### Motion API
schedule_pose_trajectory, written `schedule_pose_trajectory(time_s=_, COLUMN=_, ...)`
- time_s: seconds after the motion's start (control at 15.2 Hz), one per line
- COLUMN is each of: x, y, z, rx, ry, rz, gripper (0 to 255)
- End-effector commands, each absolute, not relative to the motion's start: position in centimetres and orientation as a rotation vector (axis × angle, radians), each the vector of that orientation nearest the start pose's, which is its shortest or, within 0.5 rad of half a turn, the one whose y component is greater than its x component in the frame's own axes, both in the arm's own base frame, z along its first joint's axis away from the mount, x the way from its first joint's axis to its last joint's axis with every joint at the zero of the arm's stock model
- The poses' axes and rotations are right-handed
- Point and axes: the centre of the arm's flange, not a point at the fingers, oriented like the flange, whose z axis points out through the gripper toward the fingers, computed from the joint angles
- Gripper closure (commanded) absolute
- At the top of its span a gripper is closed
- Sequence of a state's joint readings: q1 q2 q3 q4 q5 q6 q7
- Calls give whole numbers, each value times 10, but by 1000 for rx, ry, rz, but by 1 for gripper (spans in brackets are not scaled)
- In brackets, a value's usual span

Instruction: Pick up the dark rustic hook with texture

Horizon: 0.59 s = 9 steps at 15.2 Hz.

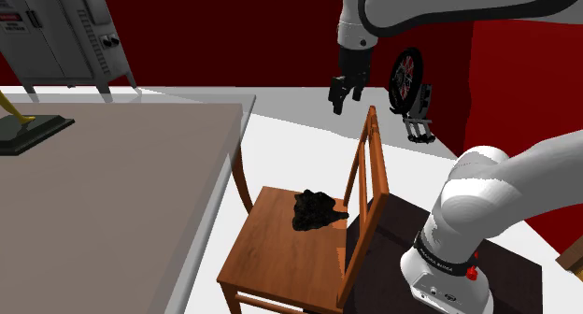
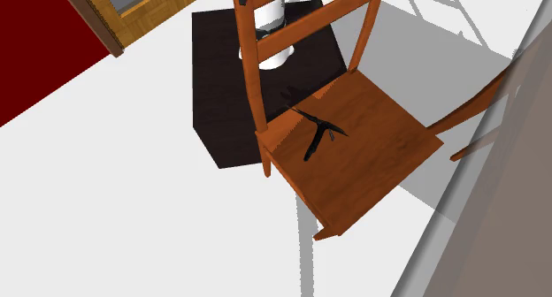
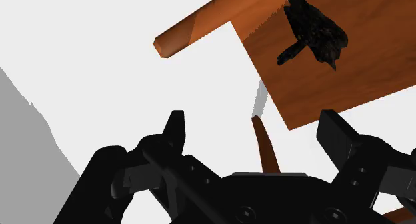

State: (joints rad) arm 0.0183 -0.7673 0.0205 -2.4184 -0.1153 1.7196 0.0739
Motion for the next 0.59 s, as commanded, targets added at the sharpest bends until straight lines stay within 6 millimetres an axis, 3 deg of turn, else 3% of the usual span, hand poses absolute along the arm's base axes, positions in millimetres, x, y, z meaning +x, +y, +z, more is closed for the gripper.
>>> schedule_pose_trajectory(time_s=0.0, x=325, y=3, z=569, rx=-3264, ry=44, rz=-123, gripper=0)
schedule_pose_trajectory(time_s=0.53, x=352, y=23, z=469, rx=-3218, ry=352, rz=-35, gripper=0)
